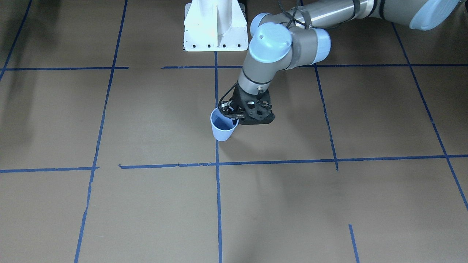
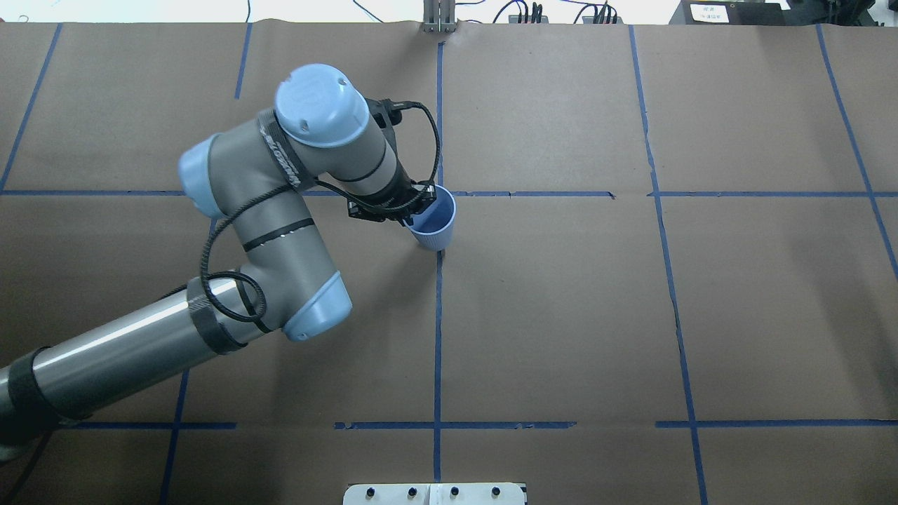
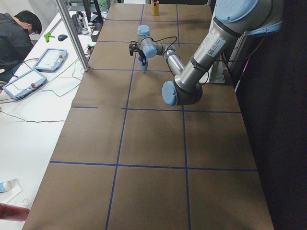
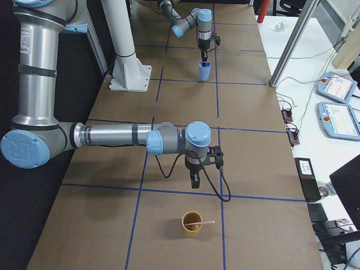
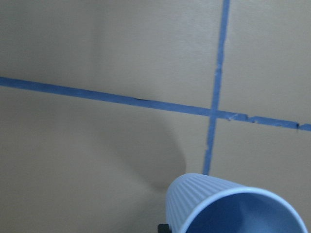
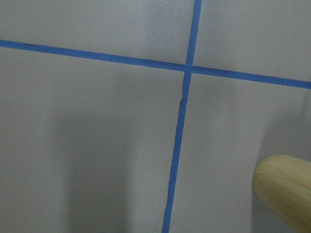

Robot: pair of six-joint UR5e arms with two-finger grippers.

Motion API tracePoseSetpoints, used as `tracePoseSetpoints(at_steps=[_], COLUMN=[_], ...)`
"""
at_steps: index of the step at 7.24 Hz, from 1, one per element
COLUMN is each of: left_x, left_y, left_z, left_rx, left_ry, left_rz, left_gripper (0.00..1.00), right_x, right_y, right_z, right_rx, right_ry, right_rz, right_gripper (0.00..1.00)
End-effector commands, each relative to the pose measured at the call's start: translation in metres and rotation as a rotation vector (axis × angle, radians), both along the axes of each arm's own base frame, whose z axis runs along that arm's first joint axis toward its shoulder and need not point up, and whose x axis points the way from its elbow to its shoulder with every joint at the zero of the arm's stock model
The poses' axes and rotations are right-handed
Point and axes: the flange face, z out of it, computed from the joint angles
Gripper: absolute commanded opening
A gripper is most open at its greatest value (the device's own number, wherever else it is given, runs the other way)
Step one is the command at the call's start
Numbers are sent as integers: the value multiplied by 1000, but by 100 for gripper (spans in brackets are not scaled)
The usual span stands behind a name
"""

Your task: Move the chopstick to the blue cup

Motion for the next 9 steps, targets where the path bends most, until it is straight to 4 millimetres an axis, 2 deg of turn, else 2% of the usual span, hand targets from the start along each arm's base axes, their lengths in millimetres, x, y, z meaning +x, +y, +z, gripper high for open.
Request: tracePoseSetpoints(at_steps=[1,2,3,4,5,6,7,8,9], left_x=[21,22,22,19,17,5,-17,-53,-103], left_y=[7,9,9,9,12,15,9,4,0], left_z=[5,6,5,1,-4,-13,-20,-7,22], left_rx=[5,4,5,25,26,29,8,36,108], left_ry=[-18,-19,-18,-19,-7,5,12,1,-29], left_rz=[1,5,5,-5,0,8,47,101,155], left_gripper=[0,8,60,100,100,100,100,100,100], right_x=[-1,0,-1,0,0,0,0,0,1], right_y=[0,0,0,0,0,0,-1,-1,-1], right_z=[-1,0,0,0,0,-1,-1,-1,-1], right_rx=[1,1,1,-1,-2,1,4,5,7], right_ry=[0,0,0,0,0,0,0,1,1], right_rz=[-1,0,-1,0,1,0,0,-1,-2], right_gripper=[100,100,100,100,100,100,100,100,100])
